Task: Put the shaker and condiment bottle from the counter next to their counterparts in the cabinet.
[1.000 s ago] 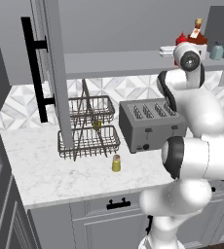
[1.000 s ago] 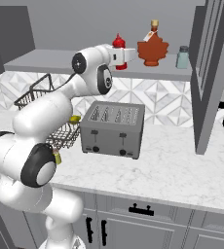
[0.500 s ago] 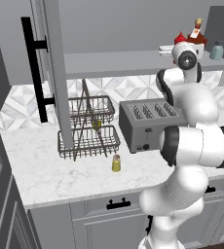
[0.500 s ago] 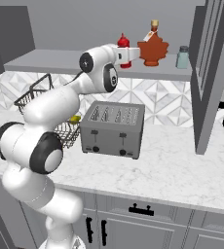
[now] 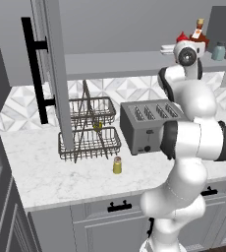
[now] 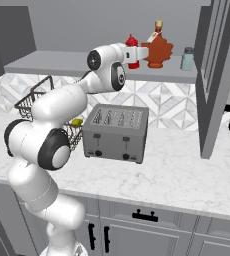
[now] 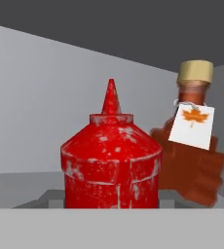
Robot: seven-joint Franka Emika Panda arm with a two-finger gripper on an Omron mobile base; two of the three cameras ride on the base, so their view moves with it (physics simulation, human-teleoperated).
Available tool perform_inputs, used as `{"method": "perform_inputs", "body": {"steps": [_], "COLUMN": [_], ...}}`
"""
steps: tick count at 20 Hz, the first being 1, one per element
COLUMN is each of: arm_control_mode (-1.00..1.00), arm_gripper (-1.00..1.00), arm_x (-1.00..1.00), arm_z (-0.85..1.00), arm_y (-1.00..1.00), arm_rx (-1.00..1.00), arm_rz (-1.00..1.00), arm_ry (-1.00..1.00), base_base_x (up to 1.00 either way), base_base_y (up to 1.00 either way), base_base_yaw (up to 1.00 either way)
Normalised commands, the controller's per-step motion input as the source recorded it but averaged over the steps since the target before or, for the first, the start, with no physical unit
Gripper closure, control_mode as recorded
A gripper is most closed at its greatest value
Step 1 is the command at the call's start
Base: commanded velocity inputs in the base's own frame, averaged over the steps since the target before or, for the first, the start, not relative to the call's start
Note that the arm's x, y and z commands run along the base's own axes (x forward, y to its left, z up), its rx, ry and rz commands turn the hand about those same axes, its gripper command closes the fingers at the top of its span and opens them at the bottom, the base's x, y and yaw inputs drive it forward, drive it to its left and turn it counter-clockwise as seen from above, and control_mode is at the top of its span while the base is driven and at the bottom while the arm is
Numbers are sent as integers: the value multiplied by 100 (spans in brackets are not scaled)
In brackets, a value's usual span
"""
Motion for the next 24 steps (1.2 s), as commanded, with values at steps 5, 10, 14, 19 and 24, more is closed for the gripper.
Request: {"method": "perform_inputs", "body": {"steps": [5, 10, 14, 19, 24], "arm_control_mode": [-100, -100, -100, -100, -100], "arm_gripper": [100, 100, 100, 100, -100], "arm_x": [14, 22, 24, 23, 11], "arm_z": [-1, -4, 0, 0, -3], "arm_y": [0, 0, 0, 0, 0], "arm_rx": [0, 0, 0, 0, 0], "arm_rz": [0, 0, 0, 0, 0], "arm_ry": [0, 0, 0, -1, 0], "base_base_x": [0, 0, 0, 0, 0], "base_base_y": [0, 0, 0, 0, 0], "base_base_yaw": [0, 0, 0, 0, 0]}}
